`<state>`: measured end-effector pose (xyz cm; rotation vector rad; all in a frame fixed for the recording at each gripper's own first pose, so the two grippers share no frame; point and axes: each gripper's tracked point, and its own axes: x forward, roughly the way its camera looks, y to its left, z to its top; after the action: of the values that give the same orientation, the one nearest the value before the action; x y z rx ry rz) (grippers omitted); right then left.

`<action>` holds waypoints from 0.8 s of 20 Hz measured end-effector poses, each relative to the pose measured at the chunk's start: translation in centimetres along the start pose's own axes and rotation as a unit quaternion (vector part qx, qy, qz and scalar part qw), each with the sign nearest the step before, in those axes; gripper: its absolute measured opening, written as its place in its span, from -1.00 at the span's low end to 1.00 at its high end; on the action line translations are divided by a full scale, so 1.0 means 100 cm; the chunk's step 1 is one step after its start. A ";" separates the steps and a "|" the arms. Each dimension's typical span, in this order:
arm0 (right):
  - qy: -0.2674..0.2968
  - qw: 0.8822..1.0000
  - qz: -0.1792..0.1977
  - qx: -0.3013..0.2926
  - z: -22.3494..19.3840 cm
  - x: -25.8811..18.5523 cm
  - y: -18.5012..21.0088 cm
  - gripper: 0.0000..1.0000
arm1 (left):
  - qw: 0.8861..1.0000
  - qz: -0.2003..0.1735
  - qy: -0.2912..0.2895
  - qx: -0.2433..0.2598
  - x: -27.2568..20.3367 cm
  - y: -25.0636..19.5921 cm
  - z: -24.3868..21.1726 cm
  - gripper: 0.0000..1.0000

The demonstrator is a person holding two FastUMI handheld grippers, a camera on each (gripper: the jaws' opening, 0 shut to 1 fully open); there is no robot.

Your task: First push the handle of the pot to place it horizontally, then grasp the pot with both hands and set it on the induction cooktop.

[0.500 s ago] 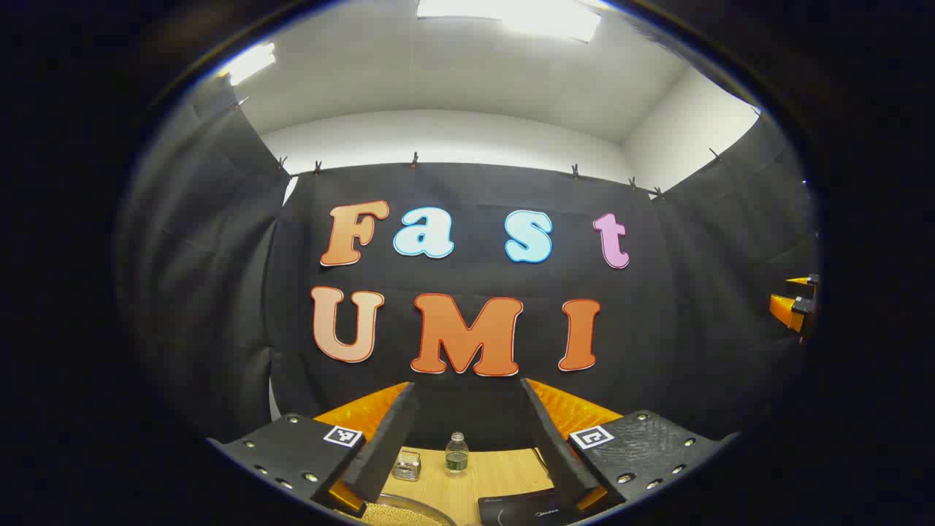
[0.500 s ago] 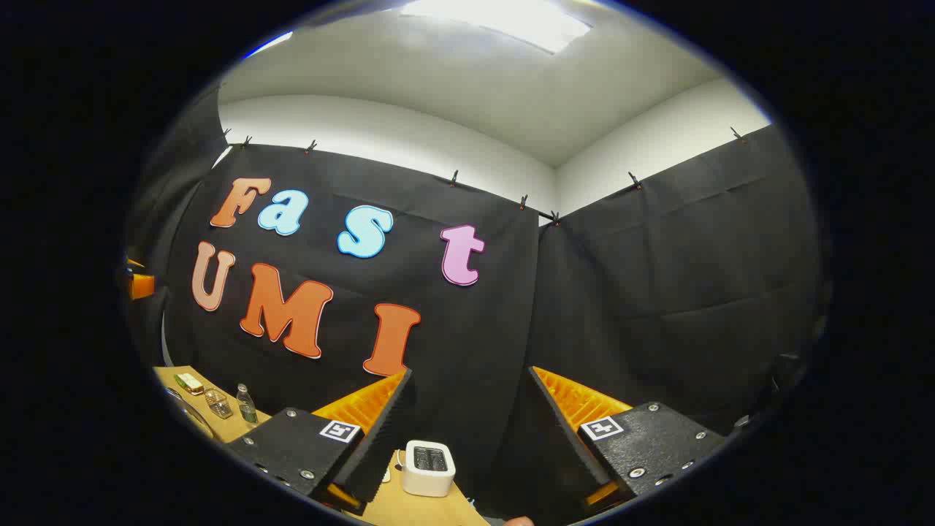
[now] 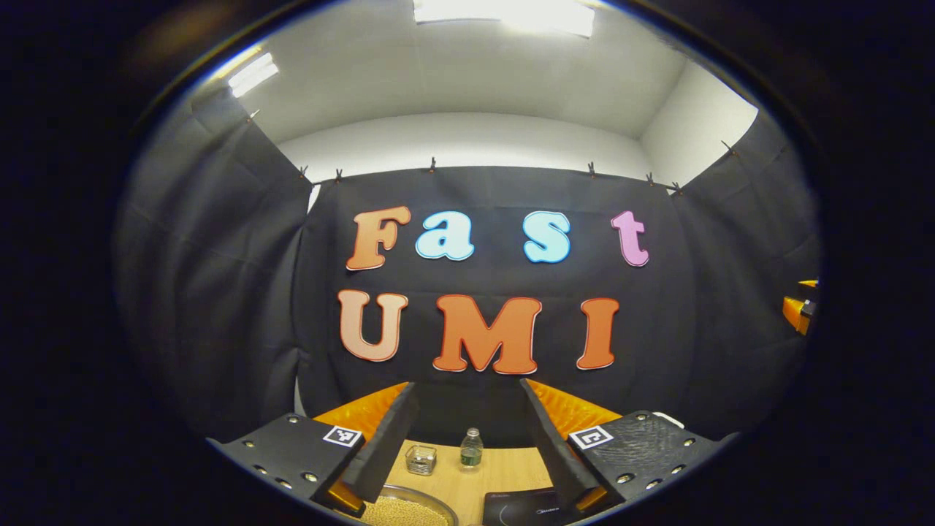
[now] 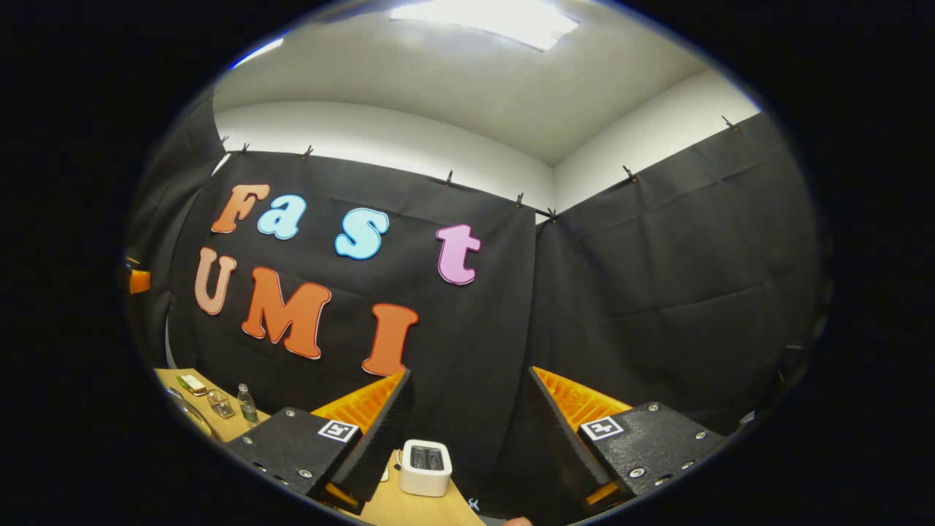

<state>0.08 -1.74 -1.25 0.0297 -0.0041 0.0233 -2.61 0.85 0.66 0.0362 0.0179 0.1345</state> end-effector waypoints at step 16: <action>-0.005 0.999 -0.035 -0.012 0.011 -0.007 0.019 0.89 | 0.996 -0.082 -0.022 -0.004 0.030 0.005 0.009 0.73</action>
<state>-0.67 0.10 -0.09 0.0058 -0.0135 -0.0473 0.35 1.72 1.51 0.0293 -0.0235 -0.0312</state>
